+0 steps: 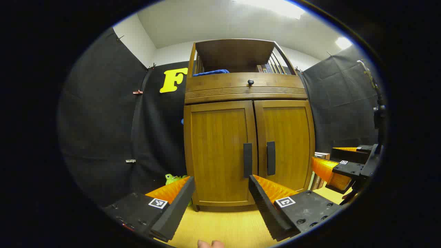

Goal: Open the right door of the double-door shoe cabinet with the right hand, and open the left door with the left hand.

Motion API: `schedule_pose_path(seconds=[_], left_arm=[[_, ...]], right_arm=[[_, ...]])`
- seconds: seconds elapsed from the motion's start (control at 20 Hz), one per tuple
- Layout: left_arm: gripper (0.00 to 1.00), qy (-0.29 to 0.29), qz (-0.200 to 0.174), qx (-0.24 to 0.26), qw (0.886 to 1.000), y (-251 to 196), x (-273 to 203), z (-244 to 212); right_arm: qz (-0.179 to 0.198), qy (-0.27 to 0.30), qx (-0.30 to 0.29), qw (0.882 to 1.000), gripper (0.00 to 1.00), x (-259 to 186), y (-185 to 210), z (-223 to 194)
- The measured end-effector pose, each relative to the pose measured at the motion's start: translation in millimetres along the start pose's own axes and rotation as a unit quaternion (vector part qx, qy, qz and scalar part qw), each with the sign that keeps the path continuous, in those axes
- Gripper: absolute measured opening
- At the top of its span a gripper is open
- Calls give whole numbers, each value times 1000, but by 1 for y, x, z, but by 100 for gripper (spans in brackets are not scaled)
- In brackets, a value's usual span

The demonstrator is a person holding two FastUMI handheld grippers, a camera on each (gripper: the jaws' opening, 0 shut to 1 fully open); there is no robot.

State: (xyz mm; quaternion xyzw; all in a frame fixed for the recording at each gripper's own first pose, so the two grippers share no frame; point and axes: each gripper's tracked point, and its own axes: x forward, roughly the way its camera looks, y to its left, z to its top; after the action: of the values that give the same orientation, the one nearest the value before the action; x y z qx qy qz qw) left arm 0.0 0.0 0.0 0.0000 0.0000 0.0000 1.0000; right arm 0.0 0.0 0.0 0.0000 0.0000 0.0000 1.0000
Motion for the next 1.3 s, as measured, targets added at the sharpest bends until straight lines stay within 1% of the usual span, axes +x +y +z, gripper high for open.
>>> schedule_pose_path(seconds=[0.05,0.1,0.3,0.45,0.55,0.6,0.65,0.7,0.75,0.8,0.85,1.05,1.1,1.2,1.25,1.3], left_arm=[[98,0,-1,1,1000,0,0,0],[98,0,0,1,1000,0,-1,0],[98,-3,1,-4,1000,-1,-1,0],[97,-10,12,4,1000,0,-8,-2],[96,-9,8,11,1000,-4,-17,-5],[98,-9,7,14,1000,-6,-21,-7],[98,-10,5,15,1000,-7,-26,-8],[98,-10,3,14,1000,-7,-31,-9],[99,-11,2,9,1000,-7,-33,-9],[96,-11,1,4,1000,-8,-37,-11],[98,-11,0,0,1000,-8,-40,-12],[99,-4,0,8,1000,-7,-48,-23],[98,-1,2,12,1000,-6,-50,-29],[98,3,8,16,1000,-2,-54,-38],[98,4,12,17,1000,-1,-55,-40],[97,5,12,16,1000,0,-54,-43]], right_arm=[[0,0,1,1000,99,0,0,-1],[-1,2,3,1000,97,1,-1,-2],[-3,9,10,1000,98,11,-2,-6],[1,13,8,1000,97,28,2,-11],[3,20,7,1000,97,45,4,-16],[5,22,9,1000,97,54,7,-18],[8,23,11,1000,99,64,10,-20],[16,24,10,1000,99,74,16,-23],[20,26,5,999,97,83,20,-25],[21,27,1,999,98,92,22,-28],[25,26,3,999,98,101,26,-30],[11,43,21,999,98,141,26,-42],[6,49,24,998,98,150,25,-47],[5,57,33,998,100,165,29,-56],[6,60,35,998,97,172,33,-59],[6,62,36,997,96,178,37,-61]])
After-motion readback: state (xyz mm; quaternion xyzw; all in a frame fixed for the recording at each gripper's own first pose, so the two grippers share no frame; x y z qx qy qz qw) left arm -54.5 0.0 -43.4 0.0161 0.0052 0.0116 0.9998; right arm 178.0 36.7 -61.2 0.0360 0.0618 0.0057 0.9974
